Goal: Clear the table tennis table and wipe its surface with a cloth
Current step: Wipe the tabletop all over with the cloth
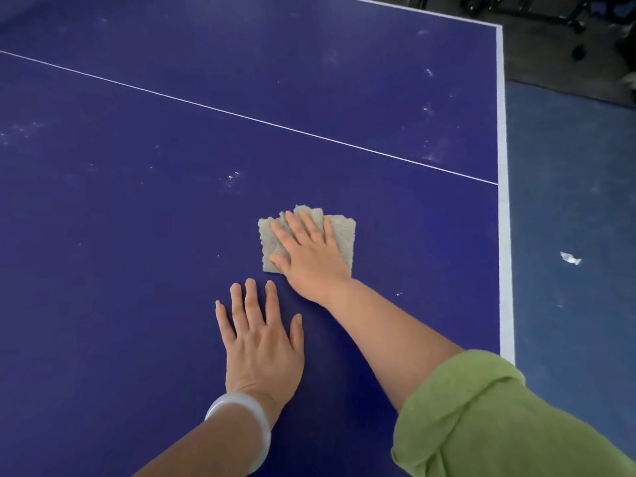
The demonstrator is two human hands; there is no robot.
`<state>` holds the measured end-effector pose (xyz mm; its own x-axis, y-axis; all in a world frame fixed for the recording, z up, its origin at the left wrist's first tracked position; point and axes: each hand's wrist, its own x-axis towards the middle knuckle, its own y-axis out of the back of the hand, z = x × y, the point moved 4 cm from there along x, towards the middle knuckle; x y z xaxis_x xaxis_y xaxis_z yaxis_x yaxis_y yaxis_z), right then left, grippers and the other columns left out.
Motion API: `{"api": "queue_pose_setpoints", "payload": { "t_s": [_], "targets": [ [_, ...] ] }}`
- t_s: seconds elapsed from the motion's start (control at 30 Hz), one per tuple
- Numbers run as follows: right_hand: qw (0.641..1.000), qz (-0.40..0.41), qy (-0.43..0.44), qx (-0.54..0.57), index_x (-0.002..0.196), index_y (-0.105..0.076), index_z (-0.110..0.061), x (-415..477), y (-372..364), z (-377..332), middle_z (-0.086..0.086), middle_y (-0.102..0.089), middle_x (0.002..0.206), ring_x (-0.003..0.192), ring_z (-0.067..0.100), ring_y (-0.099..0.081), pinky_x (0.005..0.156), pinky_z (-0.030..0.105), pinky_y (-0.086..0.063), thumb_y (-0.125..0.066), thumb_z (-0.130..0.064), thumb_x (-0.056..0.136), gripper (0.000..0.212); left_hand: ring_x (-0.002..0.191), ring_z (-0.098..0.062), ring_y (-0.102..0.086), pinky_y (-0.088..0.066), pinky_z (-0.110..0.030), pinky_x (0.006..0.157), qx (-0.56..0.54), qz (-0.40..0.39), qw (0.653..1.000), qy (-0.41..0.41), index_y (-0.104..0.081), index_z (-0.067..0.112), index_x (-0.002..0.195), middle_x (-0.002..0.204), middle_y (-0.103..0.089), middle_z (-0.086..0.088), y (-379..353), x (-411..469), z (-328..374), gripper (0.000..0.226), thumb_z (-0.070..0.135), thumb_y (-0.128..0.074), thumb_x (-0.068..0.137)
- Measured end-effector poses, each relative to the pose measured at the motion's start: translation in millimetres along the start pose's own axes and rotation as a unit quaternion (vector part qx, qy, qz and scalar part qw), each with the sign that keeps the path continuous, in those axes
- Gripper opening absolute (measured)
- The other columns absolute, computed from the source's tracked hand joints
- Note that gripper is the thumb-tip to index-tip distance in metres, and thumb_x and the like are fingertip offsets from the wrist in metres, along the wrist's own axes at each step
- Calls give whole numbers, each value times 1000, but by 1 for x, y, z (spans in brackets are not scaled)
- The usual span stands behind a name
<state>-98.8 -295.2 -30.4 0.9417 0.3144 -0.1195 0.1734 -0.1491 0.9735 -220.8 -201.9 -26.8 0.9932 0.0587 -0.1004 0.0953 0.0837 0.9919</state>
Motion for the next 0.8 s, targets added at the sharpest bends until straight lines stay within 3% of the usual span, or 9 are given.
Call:
{"api": "queue_pose_setpoints", "payload": {
  "t_s": [0.03,0.1,0.2,0.3,0.4,0.5,0.6,0.67,0.8],
  "targets": [
    [1000,-5,16,-1,158,0,-31,-6,2,9,-6,8,166,151,16,17,120,46,15,-17,-49,104,59,150,-34,-9,-6,-55,121,3,-7,1000,-1,-24,12,153,160,-21,-17,-1,0,0,75,53,-5,94],
    [999,12,-34,-16,158,-1,-32,-20,11,58,-8,6,166,151,15,14,122,46,10,-17,-47,105,58,151,-32,-3,-1,-54,121,2,-6,1000,-1,-17,14,155,162,-15,-15,-3,0,0,77,55,0,92],
    [974,44,-223,-22,158,-8,-27,-55,33,157,-4,-4,166,152,21,4,121,52,-4,-21,-43,105,56,151,-34,-4,-2,-55,121,-10,-6,1000,-3,-18,13,155,161,-16,-16,-3,-1,1,77,55,-1,93],
    [931,38,-362,28,158,-2,-27,-86,35,187,-1,2,166,152,22,9,121,53,5,-15,-47,104,59,151,-34,-4,-2,-55,121,-9,-8,1000,0,-19,13,155,161,-16,-17,-3,-1,0,78,54,0,92],
    [949,56,-311,13,158,0,-27,-84,20,129,-1,5,166,152,22,11,121,52,6,-15,-47,104,60,151,-33,-1,-1,-55,121,-2,-9,1000,0,-16,13,156,162,-13,-16,-3,-1,1,79,54,3,91],
    [994,40,-105,-13,158,2,-30,-92,1,54,-6,7,166,151,17,17,122,48,11,-8,-52,101,62,151,-33,-3,-2,-55,121,-7,-4,1000,4,-19,13,156,162,-15,-16,-1,-1,1,78,55,-1,92],
    [999,5,23,-33,158,-5,-33,-116,-5,54,-9,2,166,152,14,12,122,45,11,-9,-54,101,61,151,-34,-7,-3,-55,121,-11,3,1000,0,-22,12,155,161,-18,-17,-1,-1,2,77,54,-4,93],
    [997,19,-22,-65,157,-8,-32,-121,4,100,-9,-4,166,152,14,6,123,45,4,-13,-51,102,59,150,-34,-6,-2,-55,121,-11,1,1000,-1,-20,12,155,161,-17,-18,-1,-2,2,77,54,-3,93],
    [959,46,-280,1,158,-12,-29,-120,37,202,-5,-5,166,152,17,4,122,50,1,-24,-46,104,58,151,-34,-1,0,-55,121,-12,0,1000,-1,-16,13,156,162,-12,-17,-1,-1,2,72,52,-2,97]
  ]
}}
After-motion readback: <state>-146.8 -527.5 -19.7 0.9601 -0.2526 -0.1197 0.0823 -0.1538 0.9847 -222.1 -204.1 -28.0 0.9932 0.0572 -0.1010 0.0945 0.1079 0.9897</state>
